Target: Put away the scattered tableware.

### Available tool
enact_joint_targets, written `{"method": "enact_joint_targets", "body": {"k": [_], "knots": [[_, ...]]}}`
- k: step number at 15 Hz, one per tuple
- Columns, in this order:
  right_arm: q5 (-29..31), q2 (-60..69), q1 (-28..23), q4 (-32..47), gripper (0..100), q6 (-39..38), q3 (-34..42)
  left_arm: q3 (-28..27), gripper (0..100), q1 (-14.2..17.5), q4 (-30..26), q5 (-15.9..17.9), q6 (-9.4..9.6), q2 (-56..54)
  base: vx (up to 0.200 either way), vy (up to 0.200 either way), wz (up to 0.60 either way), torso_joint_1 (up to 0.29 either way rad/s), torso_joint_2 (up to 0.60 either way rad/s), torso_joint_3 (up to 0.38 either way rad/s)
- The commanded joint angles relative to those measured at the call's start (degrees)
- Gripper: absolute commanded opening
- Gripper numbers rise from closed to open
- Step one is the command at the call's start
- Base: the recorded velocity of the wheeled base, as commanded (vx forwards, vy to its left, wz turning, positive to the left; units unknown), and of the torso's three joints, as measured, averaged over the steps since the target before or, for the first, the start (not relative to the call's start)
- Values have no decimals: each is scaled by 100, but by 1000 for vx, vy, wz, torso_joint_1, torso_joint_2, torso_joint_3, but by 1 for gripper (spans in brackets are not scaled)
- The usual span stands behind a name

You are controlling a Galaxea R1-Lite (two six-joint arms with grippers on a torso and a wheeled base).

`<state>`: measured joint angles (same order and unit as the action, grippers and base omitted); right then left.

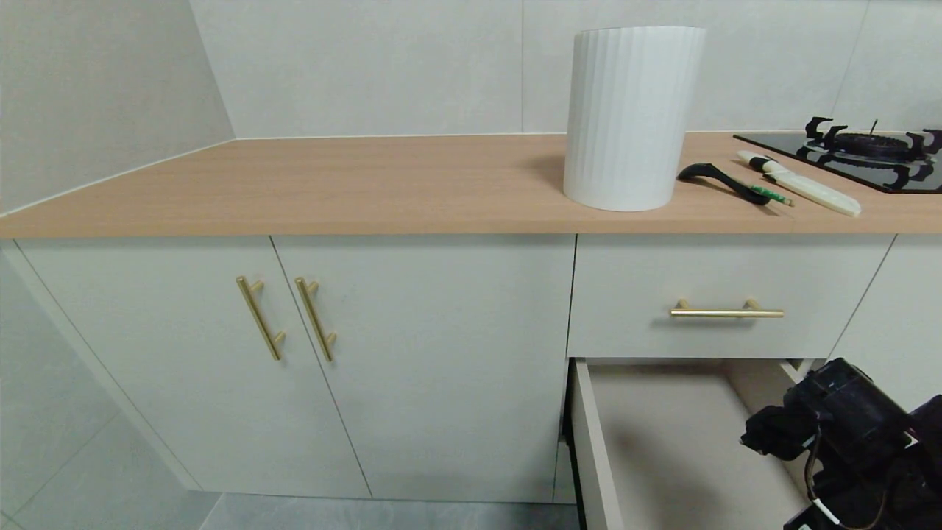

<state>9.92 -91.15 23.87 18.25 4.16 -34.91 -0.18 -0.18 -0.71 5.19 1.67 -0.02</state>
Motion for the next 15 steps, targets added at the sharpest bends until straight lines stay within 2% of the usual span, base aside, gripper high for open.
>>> {"method": "enact_joint_targets", "body": {"k": [1, 4, 7, 8, 10, 15], "knots": [[-8, 80, 56, 21, 100, 6, 2, 1, 100, 1, 0, -1, 0, 2, 0, 0, 0, 0, 0, 0], [1, 106, 39, -102, 100, -117, -165, 1, 100, 1, 0, -1, 0, 2, 0, 0, 0, 0, 0, 0], [-17, 387, -5, -331, 100, -978, -516, 1, 100, 1, -8, -1, 0, 2, 0, 0, 0, 0, 0, 0], [-8, 519, -31, -674, 100, -1233, -543, 1, 100, 1, 0, -1, 0, 2, 0, 0, 0, 0, 0, 0], [-8, 660, -49, -1192, 100, -1268, -490, 1, 100, 1, 0, -1, 0, 2, 0, 0, 0, 0, 0, 0], [-17, 932, -348, -1245, 100, -1216, -490, 1, 100, 1, 0, -1, 0, 2, 0, 0, 0, 0, 0, 0]]}}
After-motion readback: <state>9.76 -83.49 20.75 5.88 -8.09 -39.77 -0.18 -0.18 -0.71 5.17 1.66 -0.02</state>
